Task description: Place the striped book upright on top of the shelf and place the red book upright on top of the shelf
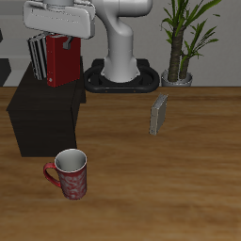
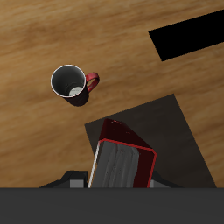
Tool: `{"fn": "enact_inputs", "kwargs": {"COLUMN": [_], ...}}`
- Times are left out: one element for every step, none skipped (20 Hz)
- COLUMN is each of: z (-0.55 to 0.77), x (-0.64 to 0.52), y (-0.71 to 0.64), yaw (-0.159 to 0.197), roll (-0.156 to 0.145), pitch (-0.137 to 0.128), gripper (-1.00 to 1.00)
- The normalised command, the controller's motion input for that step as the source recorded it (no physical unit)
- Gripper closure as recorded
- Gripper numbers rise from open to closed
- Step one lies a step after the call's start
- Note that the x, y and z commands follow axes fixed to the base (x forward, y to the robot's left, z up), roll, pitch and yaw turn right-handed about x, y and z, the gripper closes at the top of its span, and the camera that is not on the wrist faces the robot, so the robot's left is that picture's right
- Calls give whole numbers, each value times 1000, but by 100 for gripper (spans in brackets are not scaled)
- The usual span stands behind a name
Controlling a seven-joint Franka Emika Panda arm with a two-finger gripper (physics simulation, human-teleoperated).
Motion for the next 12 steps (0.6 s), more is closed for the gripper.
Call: {"fn": "enact_inputs", "kwargs": {"z": [-214, -9, -138, -281, -110, -122, -113, -77, -6, -384, -215, -145], "x": [-45, -5, 4, 56, 19, -5, -40, -1, 28, -18, -58, 20], "y": [-471, 70, -185, -631, -154, -388, -141, -130, 126, -222, -123, 189], "yaw": [-79, 0, 2, -133, -44, -77, -40, -22, 0, -139, 10, -14], "roll": [-98, 0, -5, -30, 1, -32, 3, -16, 0, 89, 55, 83], "pitch": [45, 0, -13, 73, 14, 20, -22, 4, 0, 79, 8, -19], "gripper": [100, 100, 100, 100, 100, 100, 100, 100, 100, 100, 100, 100]}}
